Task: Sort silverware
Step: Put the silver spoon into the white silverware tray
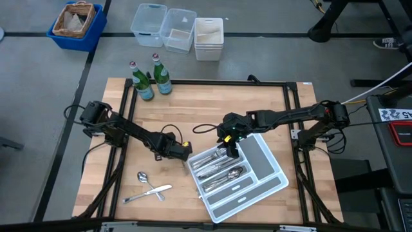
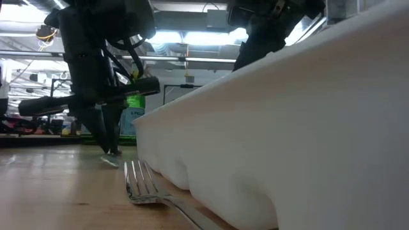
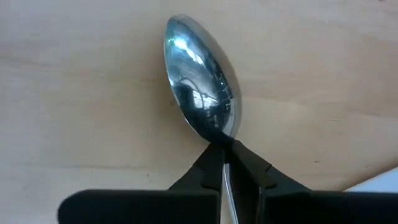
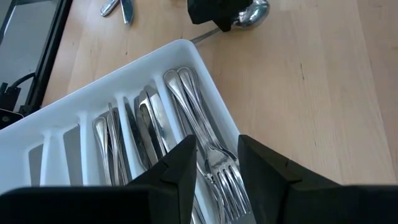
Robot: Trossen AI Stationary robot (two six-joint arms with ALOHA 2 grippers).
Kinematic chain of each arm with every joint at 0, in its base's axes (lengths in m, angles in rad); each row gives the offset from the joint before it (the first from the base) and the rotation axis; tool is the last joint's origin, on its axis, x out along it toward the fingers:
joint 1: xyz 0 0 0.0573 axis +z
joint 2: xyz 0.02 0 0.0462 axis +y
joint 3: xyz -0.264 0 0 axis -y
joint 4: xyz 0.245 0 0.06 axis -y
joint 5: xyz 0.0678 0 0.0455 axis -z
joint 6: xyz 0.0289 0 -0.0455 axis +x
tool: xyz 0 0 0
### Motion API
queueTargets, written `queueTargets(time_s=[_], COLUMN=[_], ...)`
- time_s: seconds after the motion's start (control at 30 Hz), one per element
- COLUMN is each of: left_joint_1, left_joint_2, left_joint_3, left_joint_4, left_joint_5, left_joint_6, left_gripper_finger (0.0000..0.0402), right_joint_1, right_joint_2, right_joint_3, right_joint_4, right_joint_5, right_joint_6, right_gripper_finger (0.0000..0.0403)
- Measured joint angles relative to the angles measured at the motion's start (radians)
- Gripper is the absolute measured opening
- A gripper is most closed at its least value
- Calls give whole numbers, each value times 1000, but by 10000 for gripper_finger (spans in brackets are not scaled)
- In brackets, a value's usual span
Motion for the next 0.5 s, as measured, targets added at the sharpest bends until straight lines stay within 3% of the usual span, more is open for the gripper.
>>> queueTargets(time_s=[0.5], left_joint_1=[-3], left_joint_2=[-54], left_joint_3=[-1], left_joint_4=[-5], left_joint_5=[-57], left_joint_6=[264], left_gripper_finger=[1], right_joint_1=[0], right_joint_2=[0], right_joint_3=[0], right_joint_4=[1], right_joint_5=[27], right_joint_6=[73], right_gripper_finger=[121])
